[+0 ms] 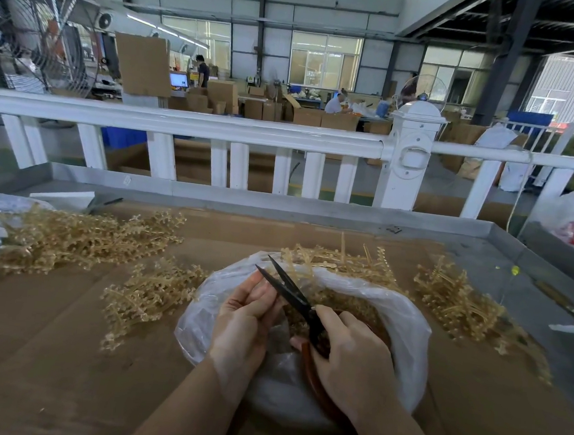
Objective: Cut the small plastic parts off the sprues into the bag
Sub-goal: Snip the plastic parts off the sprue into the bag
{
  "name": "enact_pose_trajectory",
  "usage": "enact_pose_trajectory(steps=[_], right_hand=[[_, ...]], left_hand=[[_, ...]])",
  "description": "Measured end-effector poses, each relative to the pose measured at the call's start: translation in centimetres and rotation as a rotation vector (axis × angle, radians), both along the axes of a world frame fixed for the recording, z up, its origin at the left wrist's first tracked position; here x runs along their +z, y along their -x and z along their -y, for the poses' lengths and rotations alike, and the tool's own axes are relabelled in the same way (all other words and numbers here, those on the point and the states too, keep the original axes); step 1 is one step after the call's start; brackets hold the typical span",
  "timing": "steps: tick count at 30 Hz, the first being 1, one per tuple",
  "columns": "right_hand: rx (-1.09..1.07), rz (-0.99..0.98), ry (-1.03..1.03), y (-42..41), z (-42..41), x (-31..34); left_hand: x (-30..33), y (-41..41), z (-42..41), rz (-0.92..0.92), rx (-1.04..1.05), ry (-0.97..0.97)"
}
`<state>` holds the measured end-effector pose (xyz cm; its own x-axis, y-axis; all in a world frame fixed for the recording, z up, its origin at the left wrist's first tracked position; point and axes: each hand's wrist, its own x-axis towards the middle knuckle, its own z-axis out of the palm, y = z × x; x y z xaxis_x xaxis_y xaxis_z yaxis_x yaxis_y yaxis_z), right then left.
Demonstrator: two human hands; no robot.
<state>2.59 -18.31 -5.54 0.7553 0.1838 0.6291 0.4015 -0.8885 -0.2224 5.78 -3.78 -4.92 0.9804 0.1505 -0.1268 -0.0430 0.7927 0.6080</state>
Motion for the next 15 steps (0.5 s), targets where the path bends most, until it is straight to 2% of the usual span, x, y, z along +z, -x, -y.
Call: enact_pose_trajectory(steps=[7,15], right_hand=[[0.007,-0.012,-0.022,0.0,-0.02,-0.13],[0.064,-0.046,-0.064,-0.07,0.04,0.02]], left_hand=[[-0.18,-0.12,-0.05,0.002,-0.004,0.005],[-0.25,-0.25,0.19,0.023,0.035,-0.169]])
